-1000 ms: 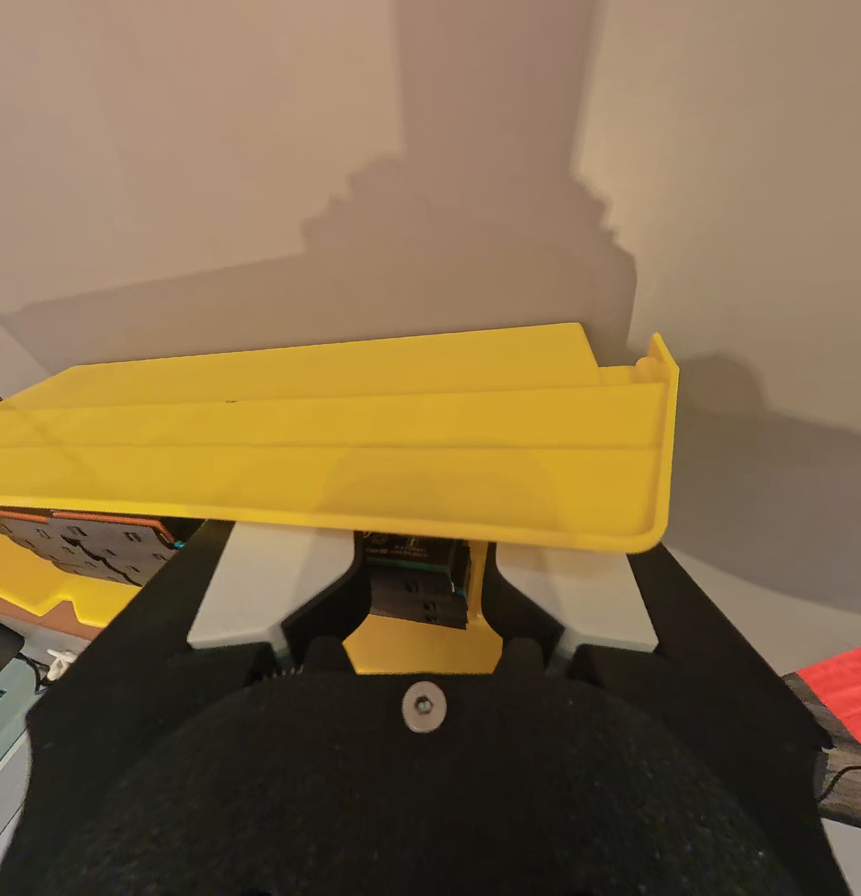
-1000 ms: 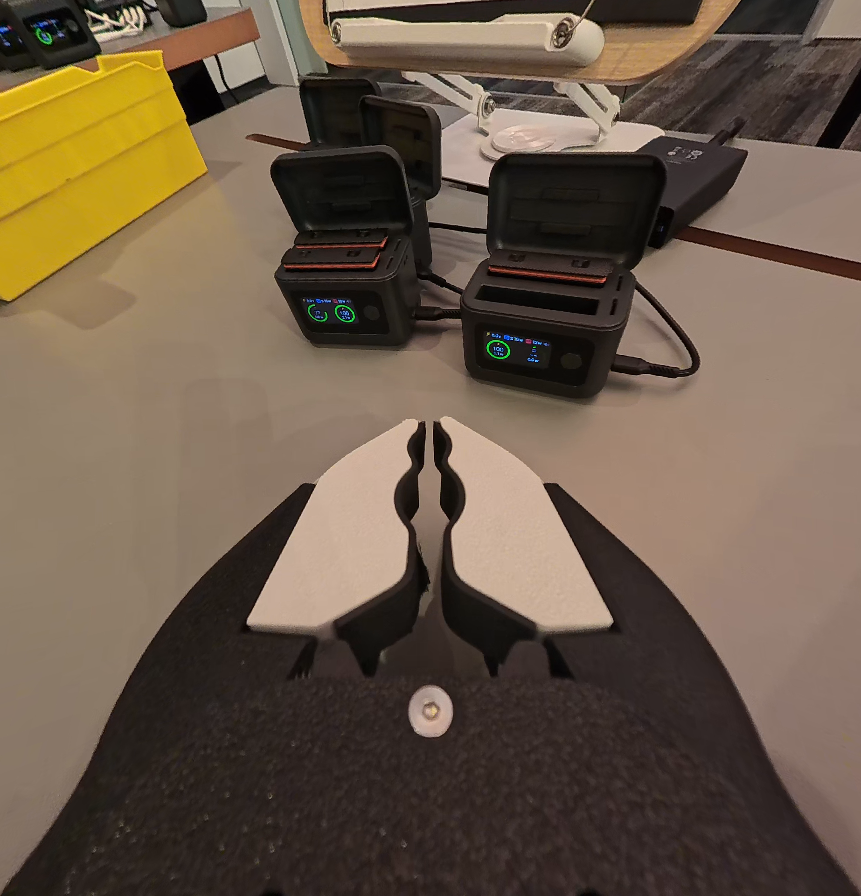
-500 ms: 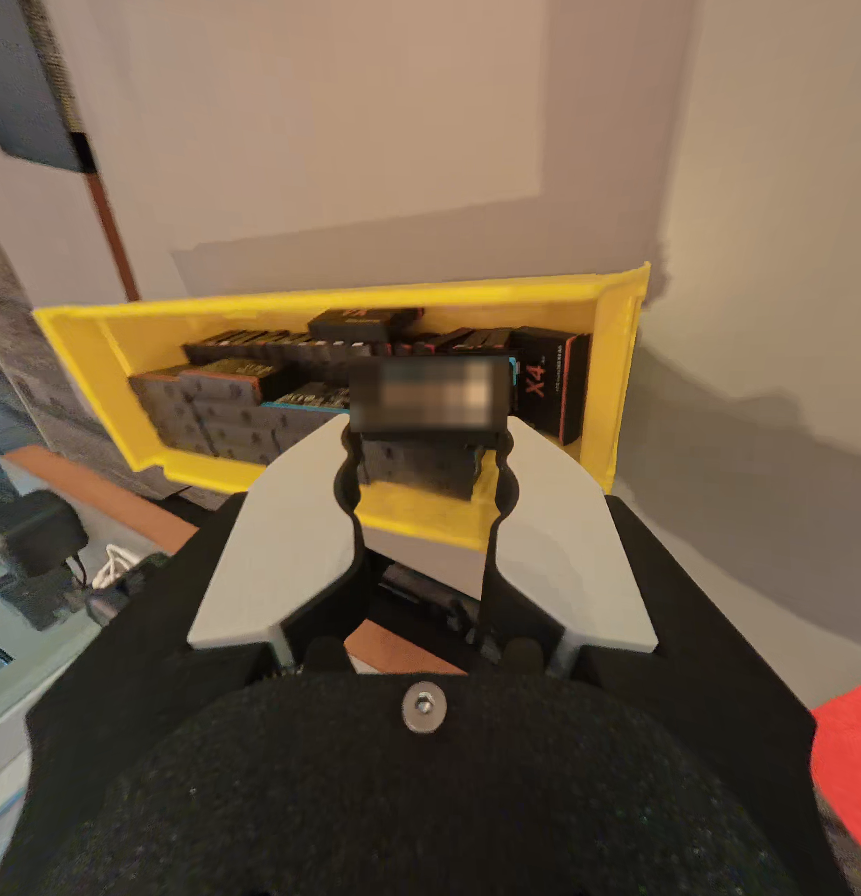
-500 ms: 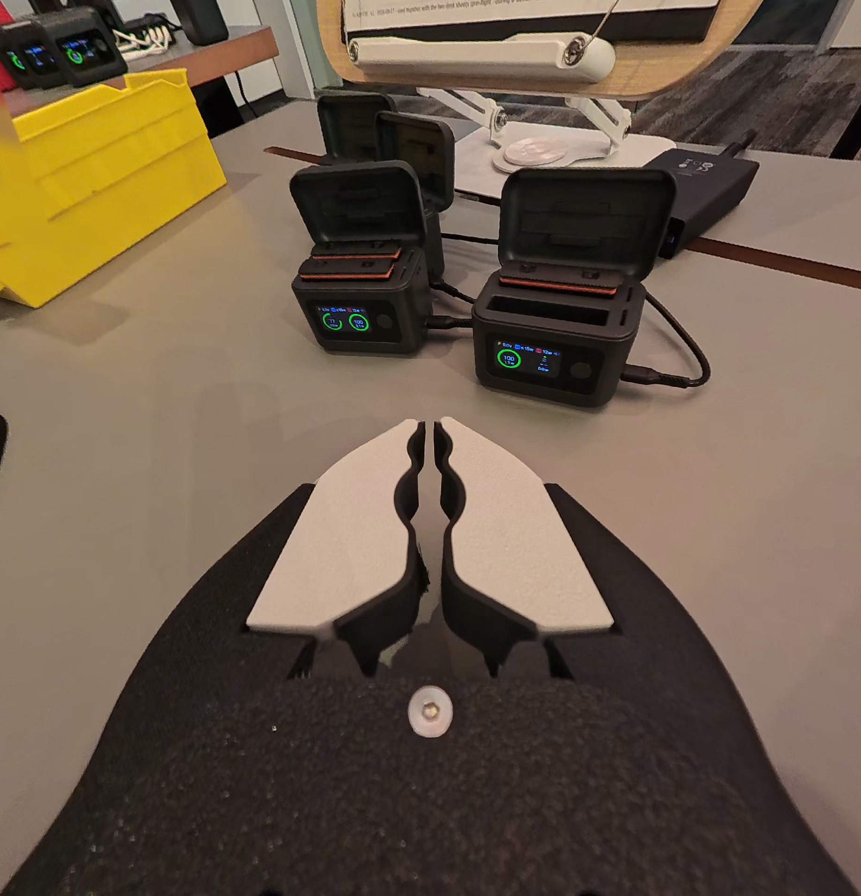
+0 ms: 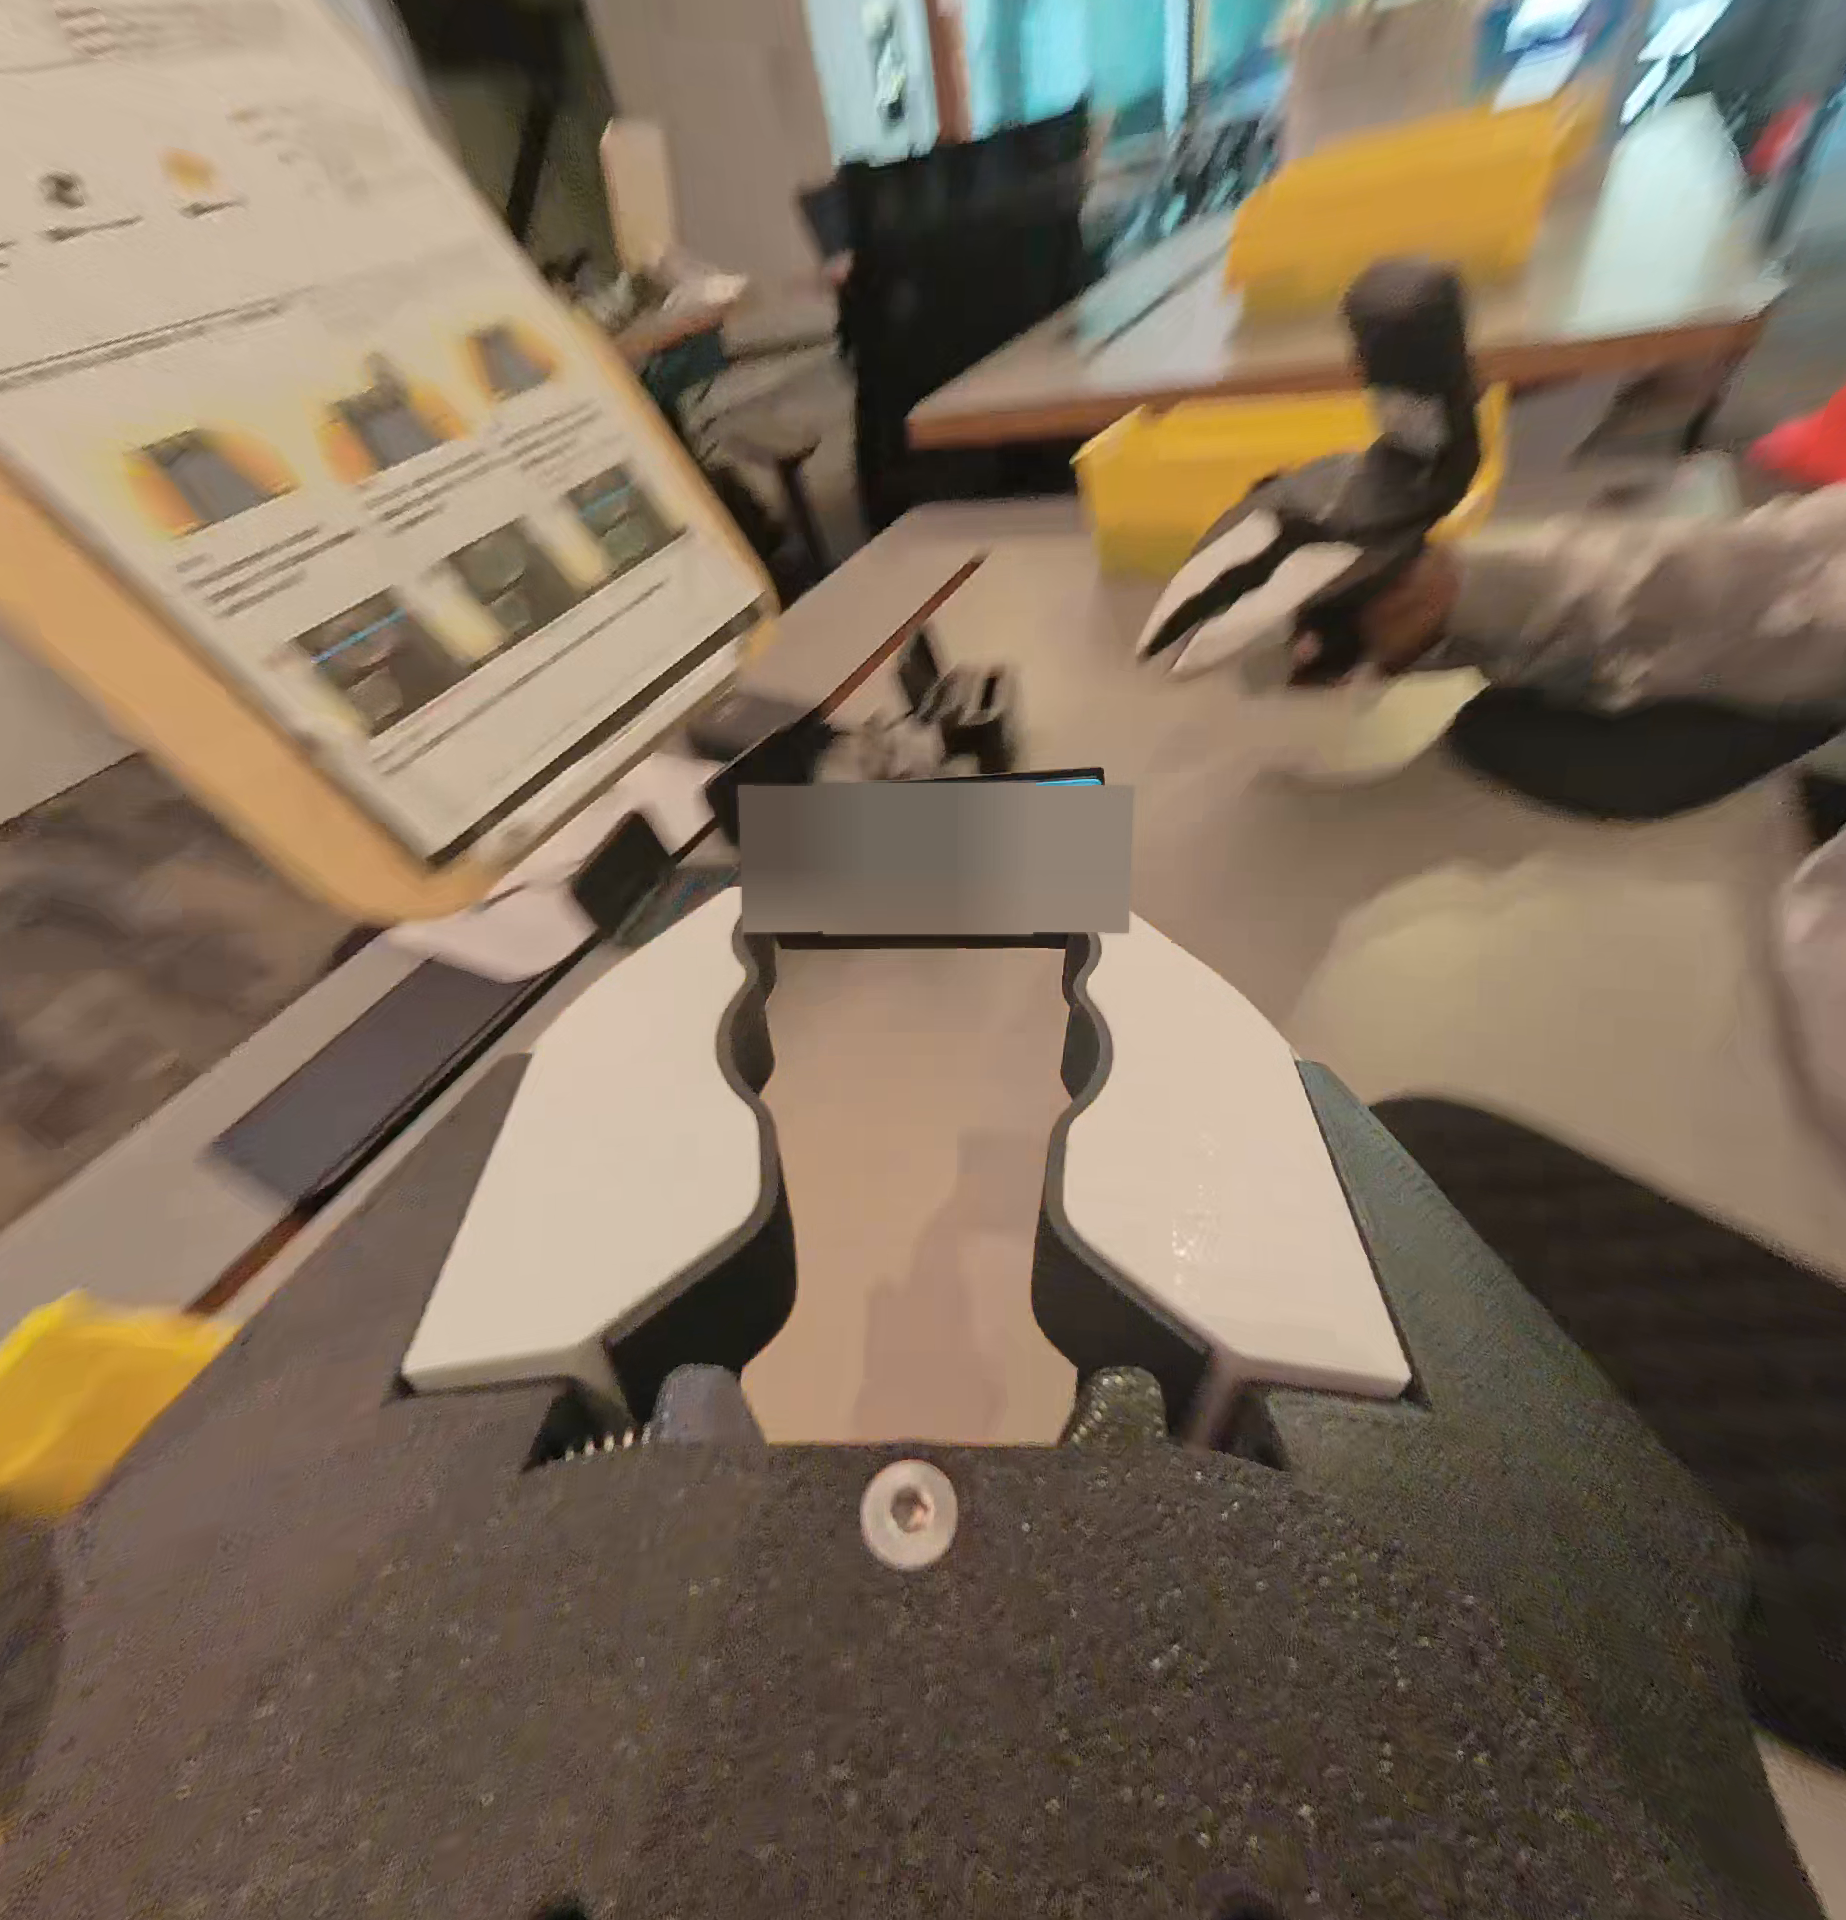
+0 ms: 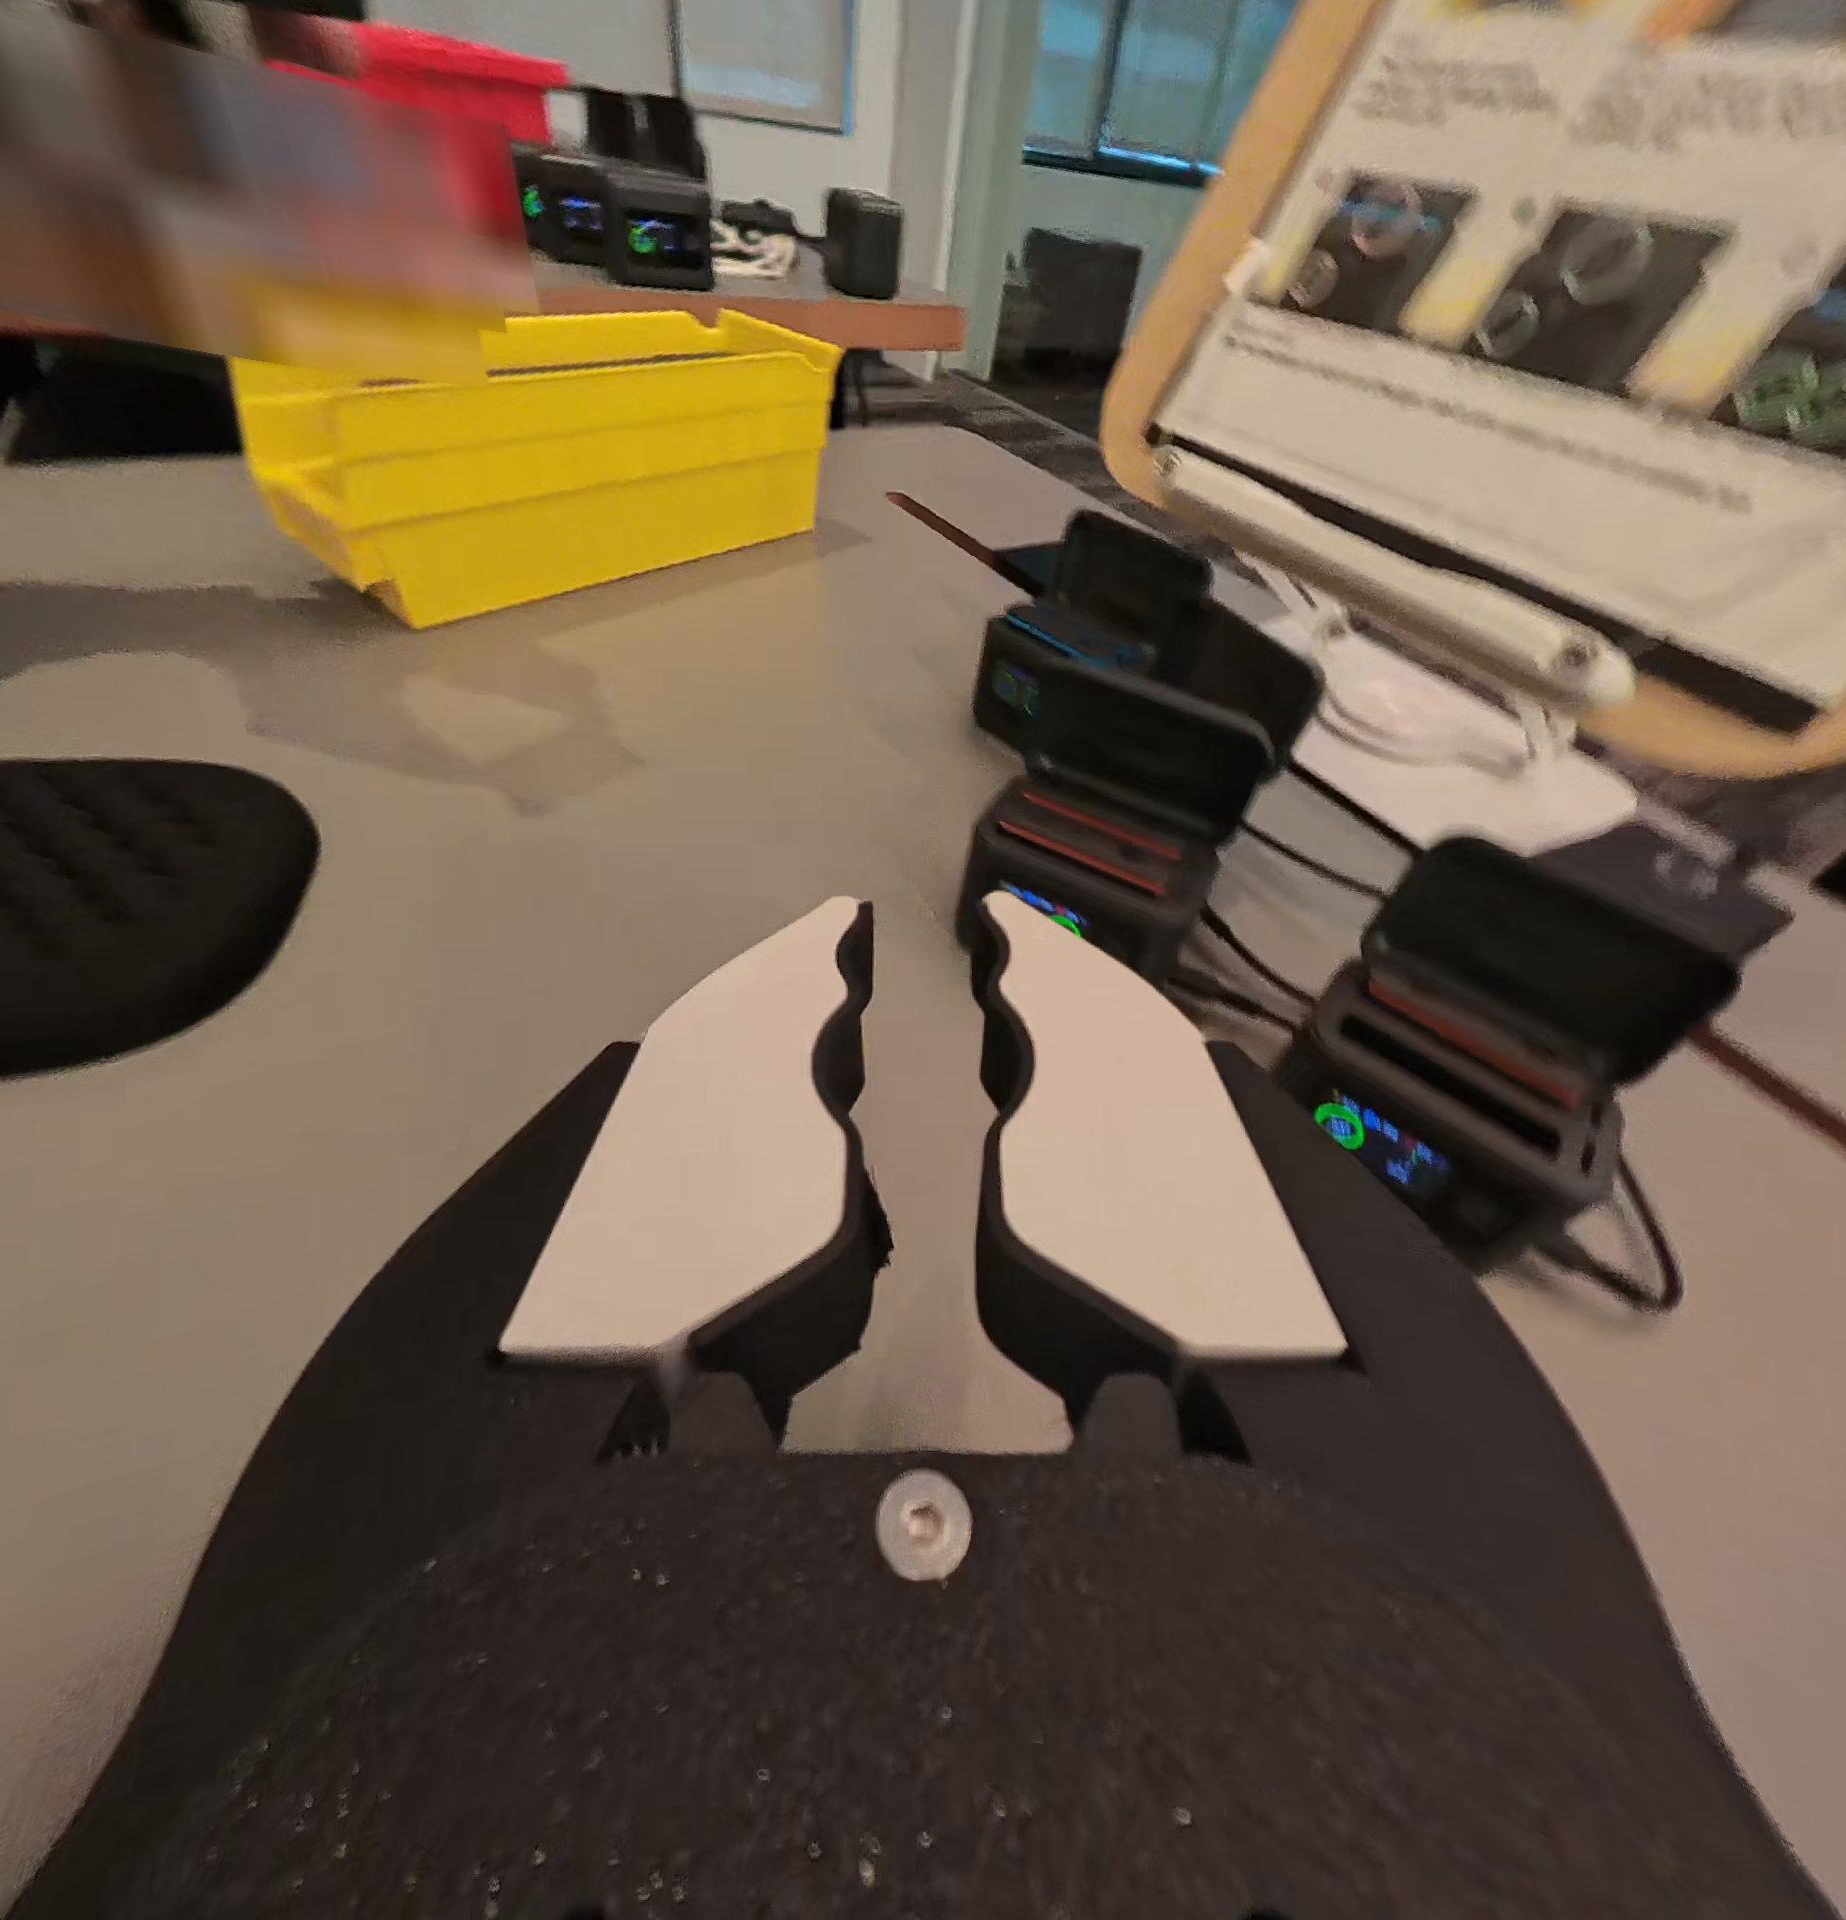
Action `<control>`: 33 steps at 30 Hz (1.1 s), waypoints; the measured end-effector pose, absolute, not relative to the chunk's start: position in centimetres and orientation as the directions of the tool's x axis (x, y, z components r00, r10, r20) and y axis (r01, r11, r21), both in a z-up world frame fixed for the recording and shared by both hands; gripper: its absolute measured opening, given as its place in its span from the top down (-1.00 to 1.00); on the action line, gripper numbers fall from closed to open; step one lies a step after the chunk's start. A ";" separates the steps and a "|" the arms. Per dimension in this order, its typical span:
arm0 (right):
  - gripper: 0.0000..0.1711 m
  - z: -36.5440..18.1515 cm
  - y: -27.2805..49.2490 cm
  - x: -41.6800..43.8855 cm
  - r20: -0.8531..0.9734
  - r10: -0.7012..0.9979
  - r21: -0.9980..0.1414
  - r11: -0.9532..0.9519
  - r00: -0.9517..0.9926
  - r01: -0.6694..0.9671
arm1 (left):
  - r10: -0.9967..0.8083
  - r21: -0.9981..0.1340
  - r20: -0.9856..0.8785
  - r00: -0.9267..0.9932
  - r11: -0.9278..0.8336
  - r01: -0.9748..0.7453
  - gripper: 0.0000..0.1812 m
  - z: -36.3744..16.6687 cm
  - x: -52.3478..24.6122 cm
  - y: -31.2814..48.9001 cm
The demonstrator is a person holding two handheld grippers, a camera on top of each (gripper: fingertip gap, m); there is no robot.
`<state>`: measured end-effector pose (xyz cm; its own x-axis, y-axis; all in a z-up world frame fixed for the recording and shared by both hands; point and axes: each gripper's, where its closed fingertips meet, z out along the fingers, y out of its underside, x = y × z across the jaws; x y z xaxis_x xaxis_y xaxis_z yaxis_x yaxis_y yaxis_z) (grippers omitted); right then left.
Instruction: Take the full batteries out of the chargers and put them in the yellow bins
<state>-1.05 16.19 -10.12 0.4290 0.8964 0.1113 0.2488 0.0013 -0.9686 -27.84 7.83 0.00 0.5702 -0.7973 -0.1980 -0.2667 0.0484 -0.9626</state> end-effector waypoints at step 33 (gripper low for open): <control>0.83 -14.1 5.8 0.2 0.362 0.930 -0.754 0.334 -0.067 0.565 | -0.941 -0.959 0.228 0.248 -0.261 -0.110 1.00 -11.2 -6.5 8.6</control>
